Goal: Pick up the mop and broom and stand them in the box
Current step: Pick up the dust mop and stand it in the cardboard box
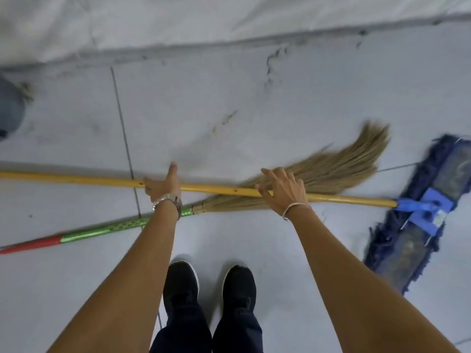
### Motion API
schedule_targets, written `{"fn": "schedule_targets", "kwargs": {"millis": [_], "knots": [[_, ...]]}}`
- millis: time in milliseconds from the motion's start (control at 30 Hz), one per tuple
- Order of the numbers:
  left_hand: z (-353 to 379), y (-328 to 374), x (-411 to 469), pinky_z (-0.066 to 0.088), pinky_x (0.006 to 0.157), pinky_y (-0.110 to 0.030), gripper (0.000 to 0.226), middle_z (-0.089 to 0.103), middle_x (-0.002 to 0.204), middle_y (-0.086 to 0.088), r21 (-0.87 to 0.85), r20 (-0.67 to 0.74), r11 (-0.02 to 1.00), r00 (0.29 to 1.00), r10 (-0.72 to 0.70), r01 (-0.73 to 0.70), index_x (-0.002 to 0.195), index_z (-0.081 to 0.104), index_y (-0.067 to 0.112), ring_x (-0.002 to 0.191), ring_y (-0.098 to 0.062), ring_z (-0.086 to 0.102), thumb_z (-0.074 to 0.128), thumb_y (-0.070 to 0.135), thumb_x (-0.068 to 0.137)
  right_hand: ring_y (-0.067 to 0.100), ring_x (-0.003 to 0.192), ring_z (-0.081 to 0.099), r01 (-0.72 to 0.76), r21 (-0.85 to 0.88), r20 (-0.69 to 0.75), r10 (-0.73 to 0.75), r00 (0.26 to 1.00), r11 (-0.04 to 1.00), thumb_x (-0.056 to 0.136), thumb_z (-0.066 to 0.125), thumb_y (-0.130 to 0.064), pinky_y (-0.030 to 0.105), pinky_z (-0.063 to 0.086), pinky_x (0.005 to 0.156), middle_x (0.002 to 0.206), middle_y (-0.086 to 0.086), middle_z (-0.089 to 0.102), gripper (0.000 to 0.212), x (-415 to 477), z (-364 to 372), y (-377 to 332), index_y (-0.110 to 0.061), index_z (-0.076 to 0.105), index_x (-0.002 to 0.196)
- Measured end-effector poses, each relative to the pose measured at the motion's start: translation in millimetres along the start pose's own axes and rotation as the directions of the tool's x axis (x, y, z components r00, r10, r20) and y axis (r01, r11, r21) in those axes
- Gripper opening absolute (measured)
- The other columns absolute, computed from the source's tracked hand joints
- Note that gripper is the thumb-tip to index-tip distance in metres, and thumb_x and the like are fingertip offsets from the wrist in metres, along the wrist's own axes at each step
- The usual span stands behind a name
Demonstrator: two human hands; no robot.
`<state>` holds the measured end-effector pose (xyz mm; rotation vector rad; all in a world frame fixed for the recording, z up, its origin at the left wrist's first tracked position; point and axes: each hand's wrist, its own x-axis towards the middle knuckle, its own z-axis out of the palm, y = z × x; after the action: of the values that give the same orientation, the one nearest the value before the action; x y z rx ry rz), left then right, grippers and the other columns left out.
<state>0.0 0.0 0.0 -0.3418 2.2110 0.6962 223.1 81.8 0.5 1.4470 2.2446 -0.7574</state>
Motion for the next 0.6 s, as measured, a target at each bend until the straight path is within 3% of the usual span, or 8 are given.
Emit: {"fn": "schedule_targets", "kwargs": {"millis": [67,133,200,267,333,467,600], "knots": [[5.7,-6.7,38.9,0.024,0.109,-0.040,0.088,0.020,0.153,-0.015,-0.175,-0.064,0.974,0.985,-0.160,0.147,0.144,0.014,0.007,0.137,-0.031,0.029,0.059,0.046,0.081,0.034,0.117,0.045,0.034,-0.062,0.096,-0.028,0.995,0.998,0.089,0.040,-0.047,0.047,0.038,0.092,0.128,0.011,0.050,0.046,19.5,25.7,0.8,-0.023,0.041,0.128],[3.1,-13.0,77.6,0.025,0.109,-0.042,0.081,0.020,0.154,-0.010,-0.368,0.087,0.886,0.959,-0.271,0.283,0.144,0.018,0.012,0.137,-0.025,0.029,0.056,0.047,0.082,0.034,0.119,0.045,0.050,-0.122,0.206,-0.024,0.978,0.991,0.089,0.041,-0.046,0.047,0.038,0.092,0.128,0.012,0.050,0.045,34.0,41.5,2.6,-0.020,0.045,0.125],[-2.6,-21.5,105.4,0.030,0.107,-0.044,0.062,0.030,0.148,-0.007,-0.465,0.243,0.812,0.933,-0.265,0.352,0.138,0.030,0.016,0.133,-0.021,0.035,0.050,0.044,0.087,0.034,0.119,0.045,0.056,-0.136,0.266,-0.018,0.964,0.989,0.089,0.040,-0.047,0.048,0.040,0.092,0.126,0.012,0.050,0.043,45.2,56.5,2.2,-0.020,0.050,0.122],[-7.8,-24.6,116.3,0.036,0.106,-0.045,0.031,0.045,0.129,-0.006,-0.579,0.279,0.733,0.931,-0.233,0.357,0.111,0.047,0.014,0.123,-0.022,0.046,0.046,0.037,0.091,0.034,0.118,0.044,0.046,-0.101,0.265,-0.018,0.964,0.994,0.088,0.042,-0.048,0.048,0.043,0.091,0.123,0.013,0.051,0.042,51.8,59.7,4.4,-0.021,0.055,0.118],[-10.9,-24.5,112.3,0.038,0.104,-0.048,0.023,0.049,0.119,-0.007,-0.638,0.287,0.681,0.932,-0.223,0.359,0.092,0.048,0.013,0.116,-0.023,0.051,0.041,0.035,0.093,0.032,0.117,0.045,0.010,-0.056,0.280,0.006,0.960,0.998,0.087,0.043,-0.049,0.047,0.044,0.090,0.121,0.012,0.051,0.042,54.6,55.0,4.9,-0.021,0.057,0.114],[-29.1,-26.9,81.0,0.046,0.093,-0.056,0.034,0.055,0.106,-0.006,-0.695,0.172,0.672,0.966,-0.191,0.256,0.120,0.047,0.013,0.102,-0.027,0.056,0.044,0.035,0.093,0.028,0.112,0.046,-0.073,0.078,0.340,0.043,0.940,0.994,0.081,0.049,-0.055,0.043,0.042,0.087,0.114,0.010,0.052,0.047,47.4,37.5,-2.8,-0.015,0.057,0.104],[-58.2,-13.5,23.6,0.055,0.077,-0.052,0.023,0.056,0.098,-0.008,-0.741,0.038,0.666,0.995,-0.087,0.086,0.111,0.046,0.015,0.093,-0.031,0.061,0.050,0.026,0.092,0.028,0.090,0.055,-0.134,0.220,0.372,0.044,0.927,0.966,0.076,0.053,-0.060,0.038,0.041,0.074,0.094,0.007,0.056,0.049,23.0,3.1,-12.4,-0.012,0.046,0.085]]}}
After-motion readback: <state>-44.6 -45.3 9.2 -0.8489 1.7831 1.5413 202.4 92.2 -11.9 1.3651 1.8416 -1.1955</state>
